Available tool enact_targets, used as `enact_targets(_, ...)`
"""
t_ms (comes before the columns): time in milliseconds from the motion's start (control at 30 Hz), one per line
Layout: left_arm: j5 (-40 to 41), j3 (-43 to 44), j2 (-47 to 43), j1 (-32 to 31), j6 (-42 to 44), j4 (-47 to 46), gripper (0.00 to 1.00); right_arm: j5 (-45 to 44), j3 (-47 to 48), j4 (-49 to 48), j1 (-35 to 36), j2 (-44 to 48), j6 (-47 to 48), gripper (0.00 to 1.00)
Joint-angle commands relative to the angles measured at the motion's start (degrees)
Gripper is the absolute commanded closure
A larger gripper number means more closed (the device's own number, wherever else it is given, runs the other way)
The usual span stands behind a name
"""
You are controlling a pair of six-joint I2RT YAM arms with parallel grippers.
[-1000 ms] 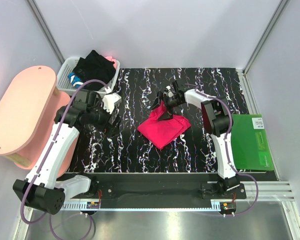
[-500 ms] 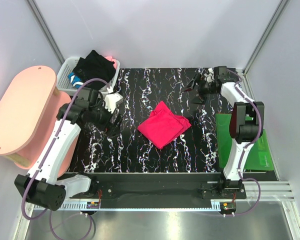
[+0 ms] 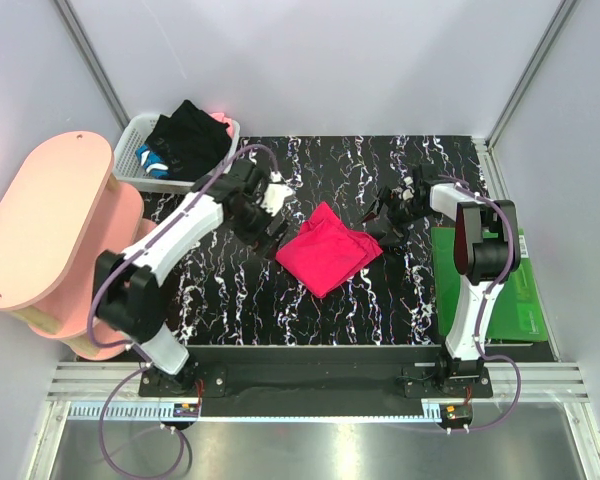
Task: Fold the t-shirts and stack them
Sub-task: Smooth out wrinkles on the folded tshirt, then put the neatly folded tshirt into the corner of the board with the right arm
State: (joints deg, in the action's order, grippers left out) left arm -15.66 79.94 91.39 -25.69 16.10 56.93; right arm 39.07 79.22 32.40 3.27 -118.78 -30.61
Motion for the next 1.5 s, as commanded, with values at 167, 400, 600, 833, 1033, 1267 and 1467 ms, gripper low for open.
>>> enact_targets(167, 5.20, 7.94, 13.88, -7.17, -3.70, -8.68, 0.01, -6.97, -1.44, 1.87, -0.10, -1.10, 6.60, 0.00)
enact_targets(400, 4.41, 13.13, 22.15, -7.88, -3.79, -8.59, 0.01, -17.17, 1.55, 5.83, -0.28, 0.30, 8.20, 0.00)
enact_targets(600, 4.41, 12.52, 24.97, -8.06, -3.09, -9.20, 0.01, -18.16, 1.46, 6.01, -2.48, 1.01, 7.50, 0.00)
enact_targets(833, 5.11, 11.64, 26.20, -8.15, -2.21, -10.26, 0.01, -9.83, 0.06, 2.85, -2.39, -2.33, 5.48, 0.00)
enact_targets(1033, 5.38, 11.46, 26.64, -8.32, -2.30, -10.52, 0.01, -4.27, -0.65, 0.64, 1.20, -4.09, 5.12, 0.00)
enact_targets(1267, 5.90, 11.73, 26.91, -9.11, -2.30, -10.61, 0.01, -0.75, -2.93, -1.73, 5.42, -6.37, 3.80, 0.00)
enact_targets(1467, 6.52, 11.73, 26.64, -9.29, -2.30, -10.52, 0.01, 1.36, -4.33, -2.34, 7.45, -8.57, 3.89, 0.00)
